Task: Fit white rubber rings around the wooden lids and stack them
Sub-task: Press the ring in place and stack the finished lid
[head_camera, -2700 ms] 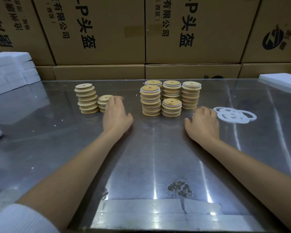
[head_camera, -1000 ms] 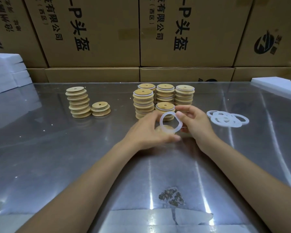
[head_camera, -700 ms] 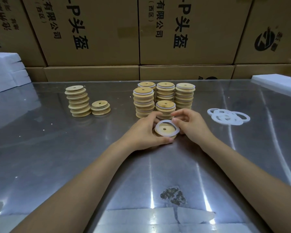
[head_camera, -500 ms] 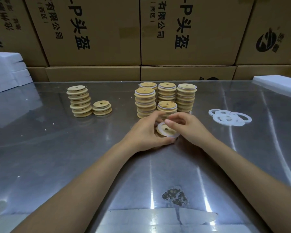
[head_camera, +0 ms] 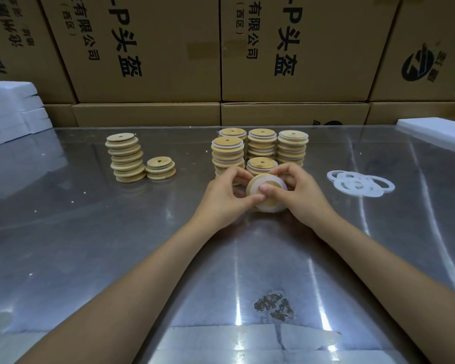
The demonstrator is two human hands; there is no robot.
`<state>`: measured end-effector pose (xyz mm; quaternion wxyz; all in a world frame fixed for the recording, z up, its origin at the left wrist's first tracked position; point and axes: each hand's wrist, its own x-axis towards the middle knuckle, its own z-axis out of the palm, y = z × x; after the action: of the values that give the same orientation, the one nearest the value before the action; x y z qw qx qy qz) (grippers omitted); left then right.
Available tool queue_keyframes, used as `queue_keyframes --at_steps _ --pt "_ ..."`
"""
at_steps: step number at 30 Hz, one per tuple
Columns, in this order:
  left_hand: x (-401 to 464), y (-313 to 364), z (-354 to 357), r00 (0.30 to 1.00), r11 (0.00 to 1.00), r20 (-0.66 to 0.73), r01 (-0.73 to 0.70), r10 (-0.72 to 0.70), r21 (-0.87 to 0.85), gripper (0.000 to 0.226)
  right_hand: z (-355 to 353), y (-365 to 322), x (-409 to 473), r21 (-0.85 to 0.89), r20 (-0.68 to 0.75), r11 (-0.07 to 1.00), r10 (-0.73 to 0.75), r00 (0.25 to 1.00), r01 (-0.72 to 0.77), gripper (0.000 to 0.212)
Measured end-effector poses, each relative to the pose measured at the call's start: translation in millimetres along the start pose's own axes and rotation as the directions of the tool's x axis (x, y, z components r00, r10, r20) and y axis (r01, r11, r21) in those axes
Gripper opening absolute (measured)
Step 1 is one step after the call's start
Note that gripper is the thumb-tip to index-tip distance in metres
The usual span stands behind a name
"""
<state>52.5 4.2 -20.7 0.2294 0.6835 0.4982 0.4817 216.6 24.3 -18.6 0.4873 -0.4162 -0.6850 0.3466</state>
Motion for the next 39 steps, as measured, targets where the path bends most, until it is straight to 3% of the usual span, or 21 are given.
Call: queue_keyframes --at_steps 5,9,26,34,39 --pt "1.1 3.0 -4.3 0.992 0.995 -0.093 -0.091 0.088 -0.037 0.030 -0.2 -4.6 -1.4 0.055 -0.023 0.995 -0.079 0.997 0.080 0.023" --pt "2.4 1.3 -4.9 0.989 0.994 -0.142 -0.050 0.035 -0.102 0.023 -1.6 -4.7 -1.8 0.108 -0.043 0.993 -0.042 0.998 0.046 0.018" --pt "-1.2 2.4 -7.8 0.984 0.949 -0.046 0.155 -0.174 -0.276 0.013 0.2 -5.3 -3.9 0.186 -0.080 0.983 0.019 0.997 -0.004 0.013" --pt "0.4 3.2 -8.2 0.999 0.994 -0.047 0.009 -0.014 -0.107 0.015 -1.8 -6.0 -2.7 0.254 -0.040 0.963 0.108 0.993 -0.094 0.012" --pt "-0.3 2.6 -9.8 0.999 0.988 -0.048 0.005 -0.013 -0.152 0.004 -3.3 -7.6 -5.1 0.291 0.002 0.946 0.149 0.989 -0.144 0.009"
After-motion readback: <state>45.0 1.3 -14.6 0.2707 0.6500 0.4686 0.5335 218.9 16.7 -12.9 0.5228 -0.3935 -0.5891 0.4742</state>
